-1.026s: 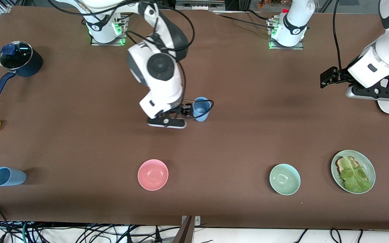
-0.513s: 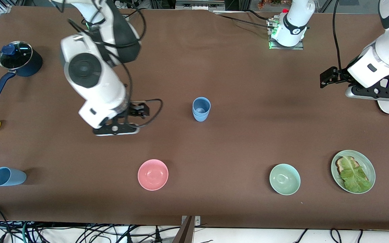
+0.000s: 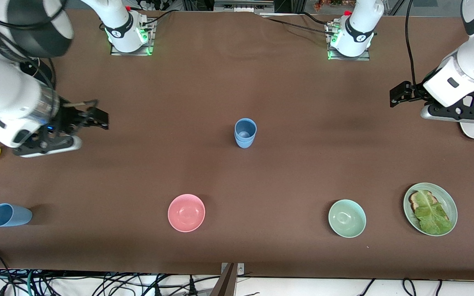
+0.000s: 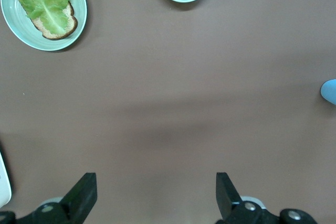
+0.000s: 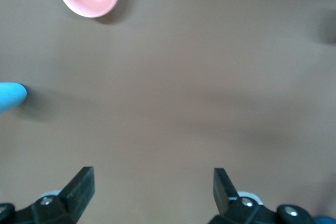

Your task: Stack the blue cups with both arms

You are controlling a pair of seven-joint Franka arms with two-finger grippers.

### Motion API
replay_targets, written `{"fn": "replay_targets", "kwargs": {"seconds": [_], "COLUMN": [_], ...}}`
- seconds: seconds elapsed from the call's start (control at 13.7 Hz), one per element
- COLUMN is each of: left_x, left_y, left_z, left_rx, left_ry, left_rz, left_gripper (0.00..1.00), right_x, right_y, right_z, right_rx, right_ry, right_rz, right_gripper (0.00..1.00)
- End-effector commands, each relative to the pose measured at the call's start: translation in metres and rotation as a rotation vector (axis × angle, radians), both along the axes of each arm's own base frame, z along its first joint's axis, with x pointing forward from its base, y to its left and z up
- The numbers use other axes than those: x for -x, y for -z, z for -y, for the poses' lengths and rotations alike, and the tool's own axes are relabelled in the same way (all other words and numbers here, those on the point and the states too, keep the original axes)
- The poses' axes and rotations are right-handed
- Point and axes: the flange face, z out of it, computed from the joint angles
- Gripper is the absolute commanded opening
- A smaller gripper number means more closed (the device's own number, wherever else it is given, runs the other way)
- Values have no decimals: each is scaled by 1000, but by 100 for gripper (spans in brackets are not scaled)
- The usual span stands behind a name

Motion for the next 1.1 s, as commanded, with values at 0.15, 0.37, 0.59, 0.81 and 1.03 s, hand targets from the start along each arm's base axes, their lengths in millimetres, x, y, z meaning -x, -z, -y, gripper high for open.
{"fn": "replay_targets", "kwargs": {"seconds": [0.15,0.37,0.59,0.81,1.03], "left_x": [3,3,3,3,3], "left_y": [-6,-6,-6,-6,-6], "left_z": [2,2,2,2,2], "left_rx": [14,14,14,14,14], "left_ry": [-4,-4,-4,-4,-5], "left_rz": [-4,-2,-2,-4,-2], "left_gripper": [100,100,100,100,100], "right_x": [69,71,71,69,67], "right_y": [-26,-30,-37,-40,-44], "right_z": [54,67,65,64,66], "right_rx": [-13,-6,13,13,43], "right_ry": [36,26,20,22,25], "right_rz": [31,48,61,75,87], "right_gripper": [100,100,100,100,100]}}
